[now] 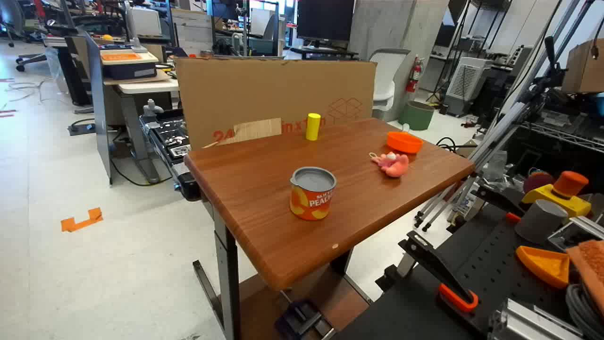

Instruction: Push the can backwards.

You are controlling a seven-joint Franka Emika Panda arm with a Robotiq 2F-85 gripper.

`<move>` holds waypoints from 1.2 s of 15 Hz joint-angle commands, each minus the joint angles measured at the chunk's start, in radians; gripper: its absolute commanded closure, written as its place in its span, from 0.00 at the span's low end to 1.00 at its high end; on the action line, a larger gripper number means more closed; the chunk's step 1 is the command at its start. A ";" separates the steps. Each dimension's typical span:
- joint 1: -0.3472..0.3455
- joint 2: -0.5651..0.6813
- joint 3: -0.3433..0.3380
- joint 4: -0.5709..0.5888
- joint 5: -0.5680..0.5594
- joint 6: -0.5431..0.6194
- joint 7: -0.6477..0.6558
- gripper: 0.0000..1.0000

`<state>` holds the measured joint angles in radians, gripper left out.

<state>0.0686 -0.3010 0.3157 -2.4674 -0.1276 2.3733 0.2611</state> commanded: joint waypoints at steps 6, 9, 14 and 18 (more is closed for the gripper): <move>0.025 0.002 -0.025 0.002 -0.010 -0.002 0.007 0.00; 0.012 0.029 -0.014 0.008 -0.022 -0.018 0.058 0.00; 0.009 0.158 0.006 0.021 -0.014 -0.078 0.288 0.00; 0.028 0.318 -0.001 0.015 -0.149 -0.023 0.486 0.00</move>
<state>0.0718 -0.1019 0.3247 -2.4713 -0.1843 2.3170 0.6093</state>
